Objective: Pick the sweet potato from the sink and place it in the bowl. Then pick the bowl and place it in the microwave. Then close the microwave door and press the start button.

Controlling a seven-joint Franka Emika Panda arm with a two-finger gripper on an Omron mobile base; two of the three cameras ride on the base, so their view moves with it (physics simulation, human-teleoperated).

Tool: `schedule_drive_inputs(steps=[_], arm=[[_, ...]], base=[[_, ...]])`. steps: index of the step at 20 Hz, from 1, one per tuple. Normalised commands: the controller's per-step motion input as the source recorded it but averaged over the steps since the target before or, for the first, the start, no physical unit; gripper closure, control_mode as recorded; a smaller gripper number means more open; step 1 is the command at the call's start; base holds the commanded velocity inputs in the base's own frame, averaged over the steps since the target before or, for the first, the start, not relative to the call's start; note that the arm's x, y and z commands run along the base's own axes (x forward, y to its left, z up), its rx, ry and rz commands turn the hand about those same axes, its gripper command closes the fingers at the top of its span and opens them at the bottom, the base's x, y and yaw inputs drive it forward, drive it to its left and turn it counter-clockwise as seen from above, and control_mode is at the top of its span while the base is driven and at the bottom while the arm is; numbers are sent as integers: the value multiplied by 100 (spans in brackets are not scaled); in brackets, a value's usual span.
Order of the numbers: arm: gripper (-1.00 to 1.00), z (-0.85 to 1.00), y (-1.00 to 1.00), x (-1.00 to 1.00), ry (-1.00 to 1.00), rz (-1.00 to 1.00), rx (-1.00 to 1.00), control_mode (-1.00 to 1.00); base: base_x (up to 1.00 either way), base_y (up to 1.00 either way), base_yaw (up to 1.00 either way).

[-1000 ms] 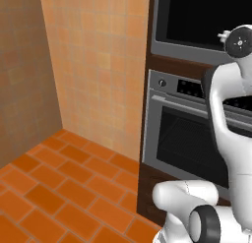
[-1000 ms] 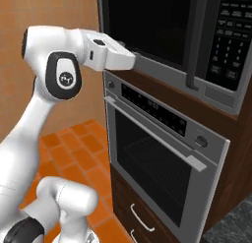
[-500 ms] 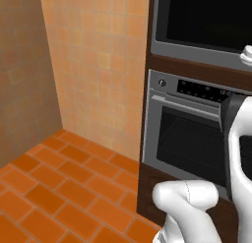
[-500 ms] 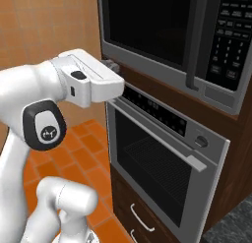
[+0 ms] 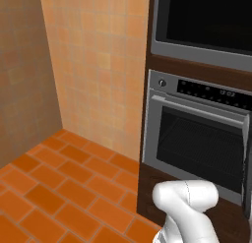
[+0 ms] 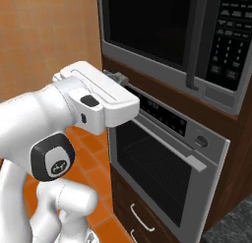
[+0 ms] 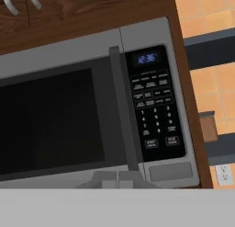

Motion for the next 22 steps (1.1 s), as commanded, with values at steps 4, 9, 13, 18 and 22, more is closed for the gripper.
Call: schedule_drive_inputs(steps=[4, 9, 13, 18, 22], arm=[[100, 0, -20, 0, 11, 0, -1, -100], [100, 0, -33, 0, 17, 0, 0, -100], [100, 9, -15, 0, 4, 0, 0, -100], [100, 6, -31, 2, 0, 0, 2, -100], [100, 0, -16, 11, 2, 0, 1, -100]], base=[[0, 0, 0], [0, 0, 0], [0, 0, 0], [0, 0, 0], [0, 0, 0]])
